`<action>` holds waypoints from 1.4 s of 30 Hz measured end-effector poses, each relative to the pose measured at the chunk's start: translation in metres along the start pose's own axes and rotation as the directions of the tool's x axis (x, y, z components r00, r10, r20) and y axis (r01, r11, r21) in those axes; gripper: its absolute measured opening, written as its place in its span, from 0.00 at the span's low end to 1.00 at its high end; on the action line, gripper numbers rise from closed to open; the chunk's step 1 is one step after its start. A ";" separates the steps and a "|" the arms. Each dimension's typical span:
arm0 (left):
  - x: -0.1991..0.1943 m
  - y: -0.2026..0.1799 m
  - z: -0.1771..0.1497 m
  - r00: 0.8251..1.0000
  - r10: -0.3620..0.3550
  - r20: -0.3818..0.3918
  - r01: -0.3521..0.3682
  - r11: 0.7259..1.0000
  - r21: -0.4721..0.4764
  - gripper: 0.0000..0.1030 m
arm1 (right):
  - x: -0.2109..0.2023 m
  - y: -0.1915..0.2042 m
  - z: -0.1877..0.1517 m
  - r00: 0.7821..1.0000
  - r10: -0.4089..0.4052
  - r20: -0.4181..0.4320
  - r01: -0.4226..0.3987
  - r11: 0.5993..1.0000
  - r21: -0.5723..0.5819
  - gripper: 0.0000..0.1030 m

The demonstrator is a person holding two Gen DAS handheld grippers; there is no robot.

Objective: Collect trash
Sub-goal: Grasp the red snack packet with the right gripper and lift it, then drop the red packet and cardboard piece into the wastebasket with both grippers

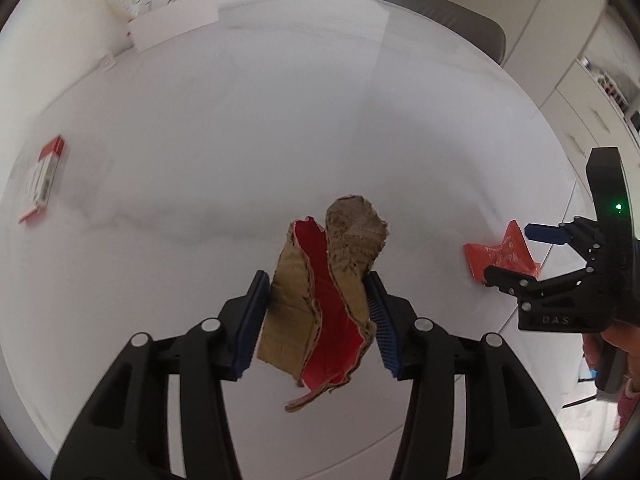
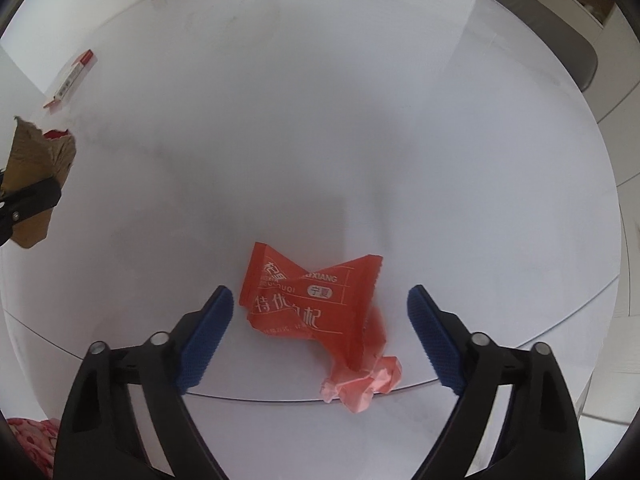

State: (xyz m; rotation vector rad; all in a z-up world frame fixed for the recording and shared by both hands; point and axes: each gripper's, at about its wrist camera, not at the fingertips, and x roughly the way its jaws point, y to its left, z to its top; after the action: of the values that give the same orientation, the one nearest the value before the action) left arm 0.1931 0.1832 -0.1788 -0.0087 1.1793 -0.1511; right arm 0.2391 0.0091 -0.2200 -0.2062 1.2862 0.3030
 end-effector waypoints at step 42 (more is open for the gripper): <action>-0.100 -0.284 -0.151 0.958 -0.266 -0.106 0.281 0.800 0.530 0.47 | -0.088 -0.142 -0.369 0.997 -0.003 0.077 -0.046 0.782 0.622 0.51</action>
State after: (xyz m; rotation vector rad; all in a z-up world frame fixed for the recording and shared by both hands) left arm -0.0156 -0.0751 -0.1200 0.3251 1.1222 -0.7443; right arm -0.0709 -0.2512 -0.2374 0.3892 1.2502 -0.1118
